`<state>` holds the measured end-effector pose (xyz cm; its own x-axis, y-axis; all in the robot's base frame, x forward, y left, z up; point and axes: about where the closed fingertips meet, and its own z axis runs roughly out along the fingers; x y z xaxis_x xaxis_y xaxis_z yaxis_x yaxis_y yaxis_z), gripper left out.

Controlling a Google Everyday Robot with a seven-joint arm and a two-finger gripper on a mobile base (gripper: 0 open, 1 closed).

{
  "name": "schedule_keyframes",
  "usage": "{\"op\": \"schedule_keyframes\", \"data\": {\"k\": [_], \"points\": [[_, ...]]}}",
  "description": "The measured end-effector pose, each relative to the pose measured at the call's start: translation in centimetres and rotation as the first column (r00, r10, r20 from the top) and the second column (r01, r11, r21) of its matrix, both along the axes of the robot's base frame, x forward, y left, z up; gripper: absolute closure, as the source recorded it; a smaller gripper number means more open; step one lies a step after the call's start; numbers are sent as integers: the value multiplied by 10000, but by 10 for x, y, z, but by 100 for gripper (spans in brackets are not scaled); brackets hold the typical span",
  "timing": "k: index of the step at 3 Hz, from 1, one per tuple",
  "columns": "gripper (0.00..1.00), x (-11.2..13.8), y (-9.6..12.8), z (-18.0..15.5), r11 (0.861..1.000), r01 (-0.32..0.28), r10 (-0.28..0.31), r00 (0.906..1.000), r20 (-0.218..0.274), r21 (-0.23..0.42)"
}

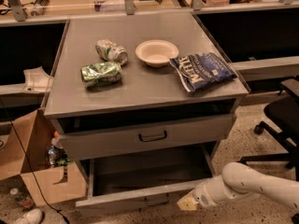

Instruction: Close middle drawer

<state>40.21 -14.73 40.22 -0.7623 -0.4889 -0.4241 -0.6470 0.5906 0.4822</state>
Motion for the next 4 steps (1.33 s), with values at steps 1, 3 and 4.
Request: {"op": "schedule_keyframes", "data": {"k": [1, 3, 4], "points": [[100, 7, -6, -2, 9970, 769, -766, 9967, 276, -100], [100, 29, -14, 0, 9865, 1623, -1634, 9823, 911, 199], [100, 32, -14, 1, 9855, 1673, -1693, 9805, 999, 283]]}}
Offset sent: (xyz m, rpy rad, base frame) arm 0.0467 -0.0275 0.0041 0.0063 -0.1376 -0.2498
